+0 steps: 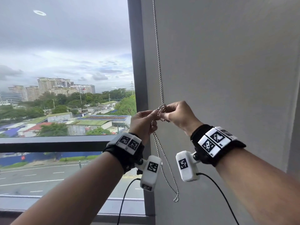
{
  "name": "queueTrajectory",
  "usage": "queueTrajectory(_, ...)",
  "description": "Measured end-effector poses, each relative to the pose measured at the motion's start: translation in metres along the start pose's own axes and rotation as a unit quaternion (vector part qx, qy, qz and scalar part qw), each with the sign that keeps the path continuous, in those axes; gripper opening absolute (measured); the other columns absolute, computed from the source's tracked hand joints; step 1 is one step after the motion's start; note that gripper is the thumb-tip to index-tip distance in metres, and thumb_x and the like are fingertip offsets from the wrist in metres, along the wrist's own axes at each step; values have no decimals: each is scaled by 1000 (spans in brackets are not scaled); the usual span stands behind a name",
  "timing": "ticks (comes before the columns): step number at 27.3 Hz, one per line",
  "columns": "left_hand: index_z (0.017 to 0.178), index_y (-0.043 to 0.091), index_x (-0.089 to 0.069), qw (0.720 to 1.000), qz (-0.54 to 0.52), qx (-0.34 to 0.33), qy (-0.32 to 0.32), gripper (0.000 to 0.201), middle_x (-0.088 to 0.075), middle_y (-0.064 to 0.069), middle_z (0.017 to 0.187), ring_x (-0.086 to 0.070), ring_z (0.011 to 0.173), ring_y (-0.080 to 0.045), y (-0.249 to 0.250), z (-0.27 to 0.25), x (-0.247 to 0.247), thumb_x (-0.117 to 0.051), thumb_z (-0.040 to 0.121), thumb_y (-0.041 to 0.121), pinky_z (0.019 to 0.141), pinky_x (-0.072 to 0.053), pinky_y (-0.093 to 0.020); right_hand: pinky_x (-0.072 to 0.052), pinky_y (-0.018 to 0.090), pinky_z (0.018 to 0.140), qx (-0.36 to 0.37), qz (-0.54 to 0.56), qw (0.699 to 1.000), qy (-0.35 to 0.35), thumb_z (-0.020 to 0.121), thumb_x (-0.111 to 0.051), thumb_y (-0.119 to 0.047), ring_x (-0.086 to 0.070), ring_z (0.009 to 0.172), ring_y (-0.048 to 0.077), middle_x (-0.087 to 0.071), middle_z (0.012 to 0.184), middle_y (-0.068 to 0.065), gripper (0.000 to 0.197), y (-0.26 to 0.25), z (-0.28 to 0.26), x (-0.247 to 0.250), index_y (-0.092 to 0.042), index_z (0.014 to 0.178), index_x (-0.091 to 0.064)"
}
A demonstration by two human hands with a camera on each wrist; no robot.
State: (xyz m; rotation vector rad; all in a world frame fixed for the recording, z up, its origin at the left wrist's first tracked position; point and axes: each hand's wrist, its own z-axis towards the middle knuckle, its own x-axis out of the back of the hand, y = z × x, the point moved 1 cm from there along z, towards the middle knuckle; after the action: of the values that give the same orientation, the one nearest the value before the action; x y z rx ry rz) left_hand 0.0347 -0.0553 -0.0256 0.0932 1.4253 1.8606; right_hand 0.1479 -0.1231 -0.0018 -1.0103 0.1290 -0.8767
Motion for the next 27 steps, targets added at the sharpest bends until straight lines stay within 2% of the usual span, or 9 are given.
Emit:
queueTrajectory(3, 77, 6, -63, 997, 73, -18, 24, 18, -52, -2, 59, -32, 35, -5, -7, 1, 2, -68, 82, 22, 34, -25, -16, -57, 36, 76, 0, 9, 1000, 24, 63, -79, -22, -68, 68, 14, -76, 75, 4, 22, 4, -5, -1, -10, 81, -75)
queueTrajectory(7, 76, 11, -65, 994, 101, -16, 25, 22, -45, 0, 56, -27, 33, -4, -31, -7, 6, -65, 84, 31, 33, -20, -16, -59, 33, 74, 1, 48, 998, 35, 58, -82, -17, -69, 69, 16, -73, 78, 4, 34, 5, -11, 1, -13, 90, -70)
queueTrajectory(11, 74, 13, -66, 998, 57, -9, 16, 26, -42, 3, 52, -25, 36, -5, -47, -11, 6, -59, 87, 34, 35, -18, -17, -52, 24, 63, 10, 107, 994, -7, 71, -81, -5, -65, 60, 12, -72, 75, 8, 21, 5, -20, 0, -3, 90, -72)
queueTrajectory(13, 80, 10, -68, 999, 50, -12, -5, 25, -42, 5, 52, -26, 38, -5, -53, -10, 7, -57, 89, 30, 36, -20, -18, -51, 20, 59, 3, 156, 987, -30, 80, -75, -4, -63, 57, 12, -71, 76, 11, 16, 7, -25, 0, 4, 93, -72)
queueTrajectory(15, 86, 5, -68, 998, 53, -16, -21, 20, -48, 3, 55, -31, 40, -6, -60, -9, 9, -55, 91, 18, 39, -26, -17, -50, 21, 59, -8, 173, 985, -28, 83, -73, -8, -61, 61, 13, -69, 77, 10, 13, 12, -25, 0, 1, 94, -72)
queueTrajectory(18, 84, 0, -67, 998, 54, -25, -36, 16, -56, -1, 55, -44, 43, -9, -69, -7, 13, -53, 90, 5, 44, -38, -18, -48, 19, 58, -13, 136, 990, -21, 85, -73, -12, -59, 69, 11, -68, 82, 4, 14, 21, -19, -3, -7, 98, -72)
queueTrajectory(21, 83, -3, -67, 997, 67, -28, -36, 16, -59, -1, 51, -51, 43, -10, -80, 0, 18, -53, 89, -1, 49, -46, -19, -47, 14, 60, -8, 98, 995, -23, 83, -74, -8, -61, 70, 10, -69, 82, 4, 15, 37, -13, -10, -4, 98, -72)
queueTrajectory(25, 77, -1, -67, 992, 118, -11, -43, 13, -67, -2, 52, -63, 49, -11, -104, 10, 26, -58, 86, -2, 59, -55, -23, -58, 31, 77, -20, 56, 998, 8, 82, -76, -11, -69, 76, 17, -77, 84, 10, 6, 69, -4, -22, -6, 86, -75)
queueTrajectory(27, 73, 3, -67, 988, 147, -8, -45, 14, -68, -2, 54, -64, 52, -12, -120, 15, 32, -60, 84, -2, 66, -55, -28, -57, 31, 78, -22, 39, 999, 15, 82, -76, -12, -67, 74, 16, -77, 84, 10, 5, 85, -2, -29, -8, 84, -76)
